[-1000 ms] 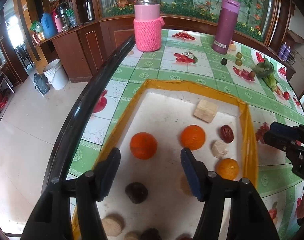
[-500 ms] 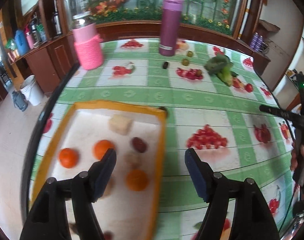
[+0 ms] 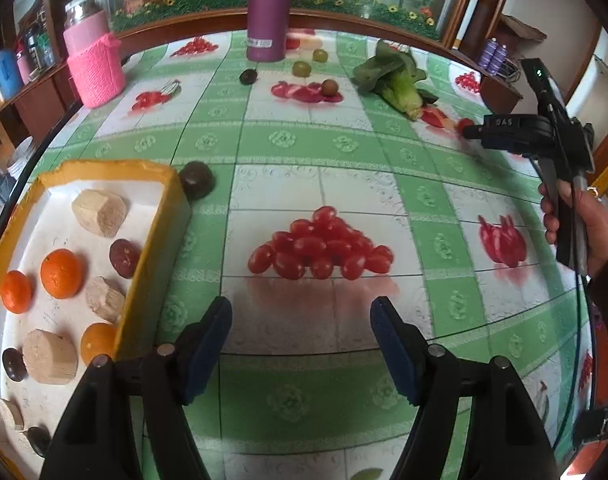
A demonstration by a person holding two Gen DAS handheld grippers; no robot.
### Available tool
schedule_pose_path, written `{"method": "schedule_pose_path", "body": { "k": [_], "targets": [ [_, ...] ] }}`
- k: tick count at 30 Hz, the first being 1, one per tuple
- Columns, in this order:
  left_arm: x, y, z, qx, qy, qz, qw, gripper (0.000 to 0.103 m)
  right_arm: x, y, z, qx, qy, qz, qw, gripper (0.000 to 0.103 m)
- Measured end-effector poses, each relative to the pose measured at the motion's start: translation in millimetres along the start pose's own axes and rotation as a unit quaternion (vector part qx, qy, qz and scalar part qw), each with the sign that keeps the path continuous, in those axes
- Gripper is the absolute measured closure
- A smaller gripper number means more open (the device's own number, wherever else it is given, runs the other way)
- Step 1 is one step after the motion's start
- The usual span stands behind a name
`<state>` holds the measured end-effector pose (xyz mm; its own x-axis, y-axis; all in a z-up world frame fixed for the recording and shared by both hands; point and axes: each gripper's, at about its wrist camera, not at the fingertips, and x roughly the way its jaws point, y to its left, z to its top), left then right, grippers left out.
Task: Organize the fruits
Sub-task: 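Move both tools back toward the fruit on the table, then grasp a red tomato with the right tool while the left tool grasps a dark plum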
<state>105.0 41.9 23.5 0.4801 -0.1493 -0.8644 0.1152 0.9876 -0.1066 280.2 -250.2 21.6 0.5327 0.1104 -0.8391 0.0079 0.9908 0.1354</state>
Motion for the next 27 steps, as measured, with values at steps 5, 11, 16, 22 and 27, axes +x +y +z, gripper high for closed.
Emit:
{"method": "schedule_pose_path", "body": {
  "k": [5, 11, 16, 22, 27],
  "targets": [
    [6.1, 0.1, 2.8, -0.002, -0.005, 0.001, 1.0000, 0.029, 11.0, 0.8, 8.9, -0.023, 0.002, -0.005, 1.000, 0.060],
    [-11.7, 8.3, 17.1, -0.018, -0.029, -0.022, 0.9992, 0.029, 12.7, 7.4, 6.7, -0.068, -0.007, -0.033, 0.997, 0.074],
    [-25.1, 28.6, 52.1, -0.013, -0.047, -0.029, 0.9984, 0.029, 5.1, -3.6, -1.8, -0.046, -0.010, -0.016, 0.999, 0.074],
    [8.1, 30.4, 93.9, 0.106, 0.005, 0.002, 0.9943, 0.029, -6.5, -6.8, -16.3, -0.048, -0.003, 0.008, 0.999, 0.074],
    [34.8, 23.6, 102.9, 0.235, 0.064, 0.025, 0.9694, 0.029, -12.5, -9.3, -21.8, -0.046, 0.005, 0.021, 0.999, 0.074]
  ]
}}
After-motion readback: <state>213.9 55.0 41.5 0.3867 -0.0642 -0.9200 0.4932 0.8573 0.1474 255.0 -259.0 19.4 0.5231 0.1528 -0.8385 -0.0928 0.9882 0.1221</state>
